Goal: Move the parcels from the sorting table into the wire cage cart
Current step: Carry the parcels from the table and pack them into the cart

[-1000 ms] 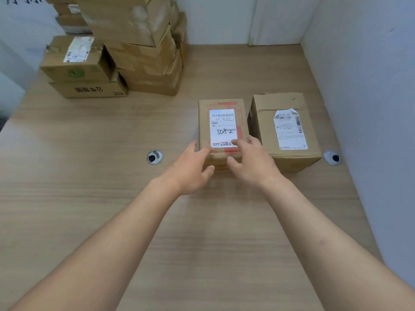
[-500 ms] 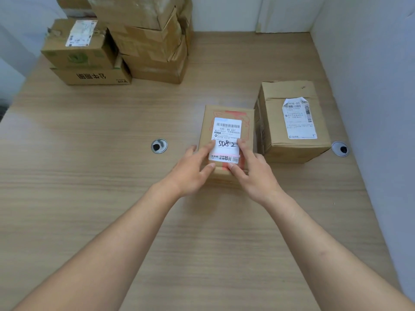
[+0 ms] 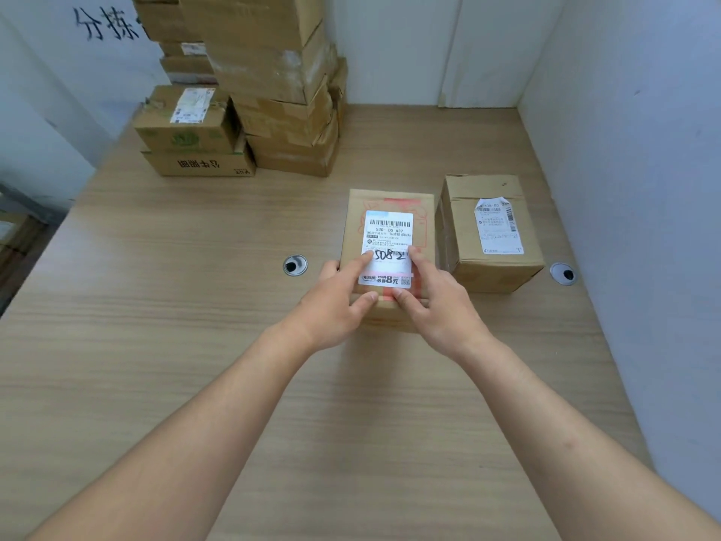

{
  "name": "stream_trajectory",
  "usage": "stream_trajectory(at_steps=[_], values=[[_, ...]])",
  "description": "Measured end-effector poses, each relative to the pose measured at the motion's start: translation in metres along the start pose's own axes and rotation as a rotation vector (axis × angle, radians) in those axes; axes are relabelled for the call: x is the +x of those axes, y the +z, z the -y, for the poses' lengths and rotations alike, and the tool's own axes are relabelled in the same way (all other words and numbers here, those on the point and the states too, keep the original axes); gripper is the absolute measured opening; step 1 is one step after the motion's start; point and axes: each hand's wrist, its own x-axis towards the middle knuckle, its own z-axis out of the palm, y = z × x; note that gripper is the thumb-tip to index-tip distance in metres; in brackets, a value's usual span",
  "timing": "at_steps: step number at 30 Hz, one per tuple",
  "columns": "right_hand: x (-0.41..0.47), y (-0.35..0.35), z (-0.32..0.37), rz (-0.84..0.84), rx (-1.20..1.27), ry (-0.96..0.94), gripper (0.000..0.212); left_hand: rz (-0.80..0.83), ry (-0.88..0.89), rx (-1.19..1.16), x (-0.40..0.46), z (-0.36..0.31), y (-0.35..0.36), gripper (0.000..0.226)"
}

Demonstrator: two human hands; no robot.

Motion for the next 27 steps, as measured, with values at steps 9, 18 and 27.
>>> stream_trajectory(at_steps=[9,18,27], values=[[-0.071,-0.019,0.089,-0.09,-0.071,-0.06,0.074,-0.056,0.087,0.054,-0.08,-0.025,-0.062,0.066],[-0.151,-0.007,0.181,-0.196,-0.134,-0.115,0.073,-0.09,0.22,0.02,-0.17,-0.017,-0.132,0.066],[-0.195,0.017,0.25,-0.231,-0.112,-0.233,0.081,-0.21,0.312,0.05,-0.247,-0.005,-0.197,0.073]])
